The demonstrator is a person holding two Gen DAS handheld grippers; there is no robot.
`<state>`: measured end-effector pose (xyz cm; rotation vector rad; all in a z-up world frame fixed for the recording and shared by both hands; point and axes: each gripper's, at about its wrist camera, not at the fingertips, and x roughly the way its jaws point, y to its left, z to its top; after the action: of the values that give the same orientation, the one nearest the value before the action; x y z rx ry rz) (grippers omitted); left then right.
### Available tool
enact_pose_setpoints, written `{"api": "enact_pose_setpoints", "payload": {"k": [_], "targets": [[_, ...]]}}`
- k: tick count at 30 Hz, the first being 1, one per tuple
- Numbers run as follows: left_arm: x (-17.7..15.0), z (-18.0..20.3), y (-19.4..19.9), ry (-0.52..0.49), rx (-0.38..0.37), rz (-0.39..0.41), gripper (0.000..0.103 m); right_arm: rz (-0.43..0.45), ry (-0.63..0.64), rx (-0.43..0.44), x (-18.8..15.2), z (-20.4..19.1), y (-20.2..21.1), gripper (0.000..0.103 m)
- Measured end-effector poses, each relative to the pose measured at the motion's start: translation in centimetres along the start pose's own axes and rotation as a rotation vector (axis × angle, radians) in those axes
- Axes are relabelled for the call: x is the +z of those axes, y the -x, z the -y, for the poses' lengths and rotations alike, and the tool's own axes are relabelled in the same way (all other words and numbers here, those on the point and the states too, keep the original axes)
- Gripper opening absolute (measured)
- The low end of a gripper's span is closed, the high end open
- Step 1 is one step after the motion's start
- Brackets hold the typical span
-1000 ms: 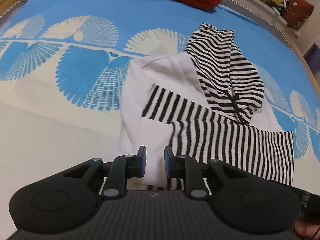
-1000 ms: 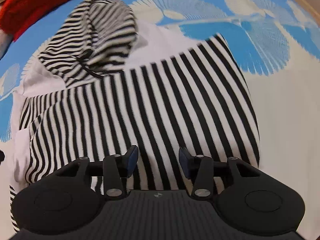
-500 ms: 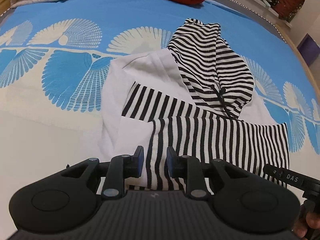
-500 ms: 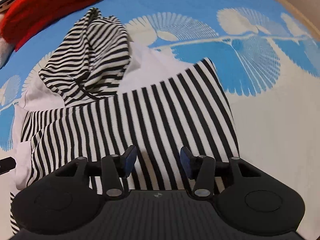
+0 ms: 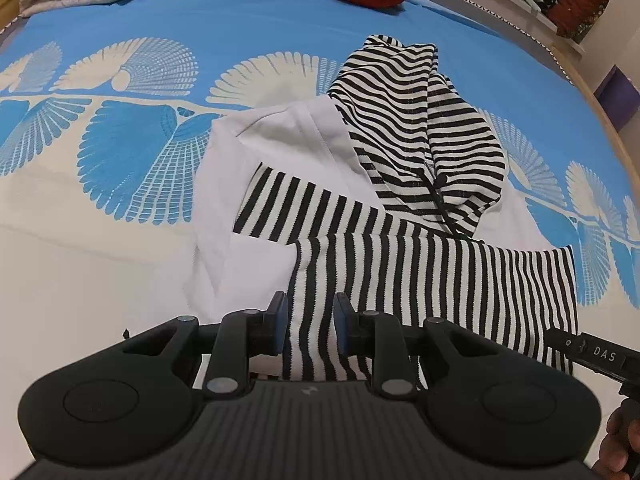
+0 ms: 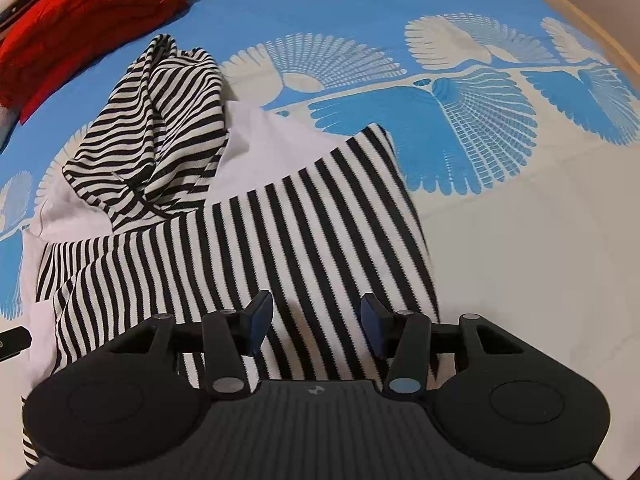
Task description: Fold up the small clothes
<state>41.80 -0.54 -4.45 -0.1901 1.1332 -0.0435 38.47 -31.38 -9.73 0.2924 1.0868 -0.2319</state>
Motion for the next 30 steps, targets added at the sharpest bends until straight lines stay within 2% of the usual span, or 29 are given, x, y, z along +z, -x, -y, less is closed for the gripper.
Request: {"api": "enact_pose_setpoints", "payload": {"k": [12, 16, 30], "targets": [[-0.2, 0.6, -0.3, -0.01, 0.006, 0.002, 0.027, 0.095, 0.089, -0.062, 0.5, -0.2, 1.4, 0.051], [-0.1, 1.0, -0.3, -0.014, 0.008, 0.007, 0.031, 0.124, 0.127, -0.086, 0.6, -0.3, 1.8, 0.051], [0.2, 1.9, -0.3, -0.015, -0.001, 0.014, 0.035, 0.126, 0.15, -0.09, 0.4, -0.6, 1.7, 0.052]]}}
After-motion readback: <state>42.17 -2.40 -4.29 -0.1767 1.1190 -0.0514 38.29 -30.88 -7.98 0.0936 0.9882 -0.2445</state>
